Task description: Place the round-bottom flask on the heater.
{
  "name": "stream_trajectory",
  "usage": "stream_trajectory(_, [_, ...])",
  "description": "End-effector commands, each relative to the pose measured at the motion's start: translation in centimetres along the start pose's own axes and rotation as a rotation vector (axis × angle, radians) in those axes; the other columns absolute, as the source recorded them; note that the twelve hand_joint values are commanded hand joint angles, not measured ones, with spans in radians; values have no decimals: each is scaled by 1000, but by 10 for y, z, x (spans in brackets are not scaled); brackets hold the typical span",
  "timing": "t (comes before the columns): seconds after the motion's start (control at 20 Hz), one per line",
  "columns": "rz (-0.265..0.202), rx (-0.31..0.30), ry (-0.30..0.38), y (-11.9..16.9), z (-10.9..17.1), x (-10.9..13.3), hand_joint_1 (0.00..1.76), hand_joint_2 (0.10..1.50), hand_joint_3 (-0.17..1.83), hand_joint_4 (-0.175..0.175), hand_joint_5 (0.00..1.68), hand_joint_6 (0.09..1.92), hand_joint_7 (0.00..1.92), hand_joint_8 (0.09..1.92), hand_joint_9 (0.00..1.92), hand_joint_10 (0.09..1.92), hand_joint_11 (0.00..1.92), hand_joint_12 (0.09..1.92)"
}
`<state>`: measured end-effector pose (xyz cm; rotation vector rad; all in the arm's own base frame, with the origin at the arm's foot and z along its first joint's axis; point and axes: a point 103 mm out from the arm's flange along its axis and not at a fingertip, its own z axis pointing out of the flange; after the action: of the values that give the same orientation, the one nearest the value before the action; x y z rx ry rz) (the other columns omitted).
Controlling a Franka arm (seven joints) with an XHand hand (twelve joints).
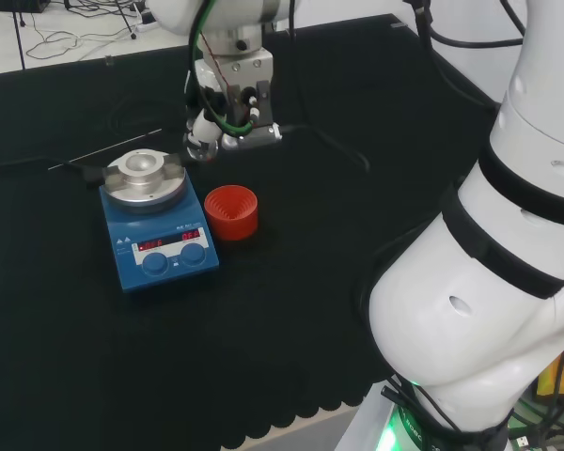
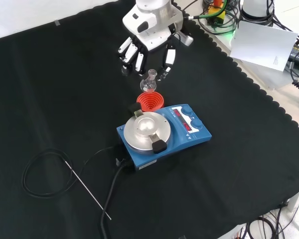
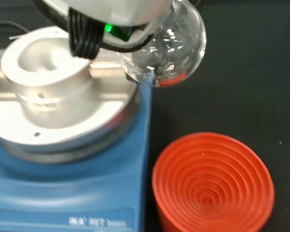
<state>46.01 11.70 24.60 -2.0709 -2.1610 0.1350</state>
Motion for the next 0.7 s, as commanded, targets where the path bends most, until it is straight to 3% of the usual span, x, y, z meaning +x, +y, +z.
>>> stream_trajectory(0.05, [-27, 21, 6, 8, -12, 26, 1084, 659, 797, 175, 1121, 1005, 428, 690, 686, 600, 351, 1346])
stream_trajectory(0.7, [-84, 69, 16, 30, 2, 60, 1085, 656, 801, 175, 1124, 1002, 426, 693, 685, 603, 352, 1346])
